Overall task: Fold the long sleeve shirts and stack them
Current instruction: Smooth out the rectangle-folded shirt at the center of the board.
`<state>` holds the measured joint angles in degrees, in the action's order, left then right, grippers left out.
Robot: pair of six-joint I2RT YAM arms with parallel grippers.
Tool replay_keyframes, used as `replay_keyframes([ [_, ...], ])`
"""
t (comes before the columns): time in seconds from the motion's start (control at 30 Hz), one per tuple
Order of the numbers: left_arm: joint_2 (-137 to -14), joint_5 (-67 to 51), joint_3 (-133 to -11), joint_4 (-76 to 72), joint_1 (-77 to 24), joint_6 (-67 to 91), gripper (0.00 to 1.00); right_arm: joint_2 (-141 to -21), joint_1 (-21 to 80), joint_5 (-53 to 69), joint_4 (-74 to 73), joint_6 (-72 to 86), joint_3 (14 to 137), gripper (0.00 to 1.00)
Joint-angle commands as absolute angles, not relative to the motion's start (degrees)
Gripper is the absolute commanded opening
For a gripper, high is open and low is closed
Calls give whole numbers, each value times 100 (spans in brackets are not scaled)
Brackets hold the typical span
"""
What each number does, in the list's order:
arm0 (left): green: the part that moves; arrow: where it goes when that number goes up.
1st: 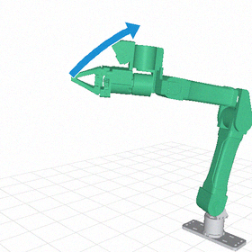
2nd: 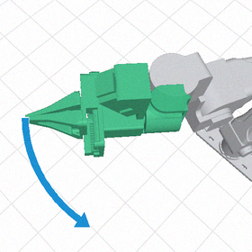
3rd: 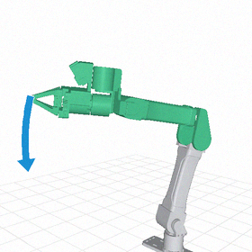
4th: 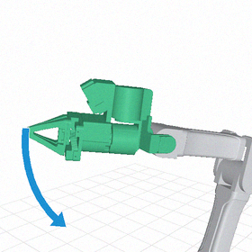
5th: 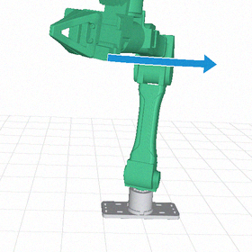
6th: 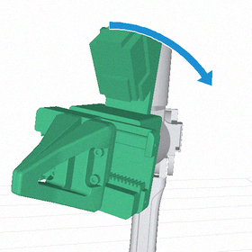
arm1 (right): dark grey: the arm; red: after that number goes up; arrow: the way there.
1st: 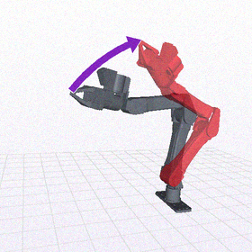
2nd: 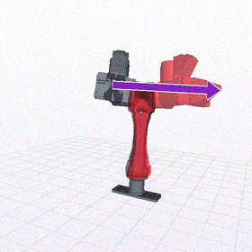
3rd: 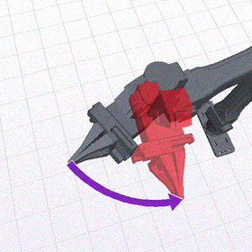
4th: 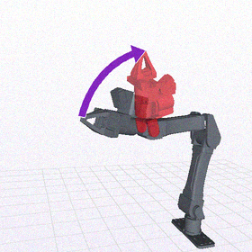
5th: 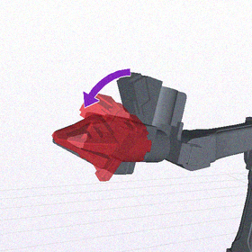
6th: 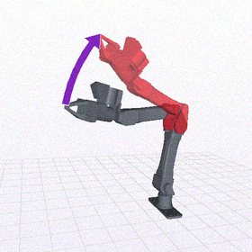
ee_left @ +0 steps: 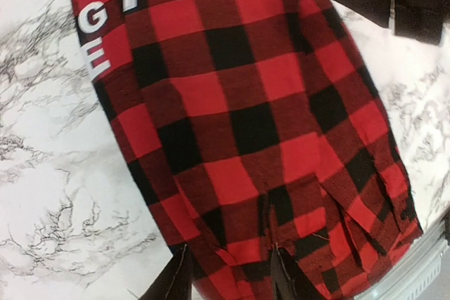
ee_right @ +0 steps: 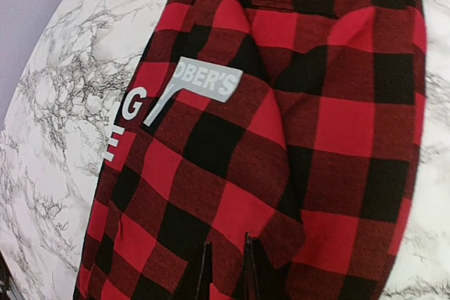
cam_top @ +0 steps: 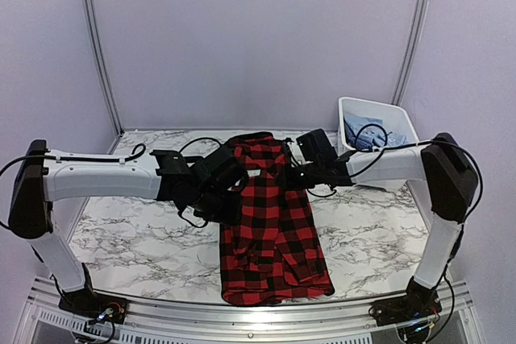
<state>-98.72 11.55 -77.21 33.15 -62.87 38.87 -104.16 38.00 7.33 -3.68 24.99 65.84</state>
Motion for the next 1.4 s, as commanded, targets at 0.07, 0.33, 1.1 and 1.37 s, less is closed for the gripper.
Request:
replay_keyframes([
  [0.07,-9671,560,-6909,2645,-5598,4103,40,-11088,3861,786,-202,2488,7122,10],
  [0.33,-9889,126,-6603,2057,-4835,4023,40,-11681,3557,613,-150,2515,7204,10],
  [1.1,-12082,106,-8692,1441,-3404,3285,42,-9696,3534,405,-1138,2313,5800,44],
  [1.37,-13221,1065,-9877,1553,-3156,3244,39,-8727,3547,333,-1197,2642,4861,45],
])
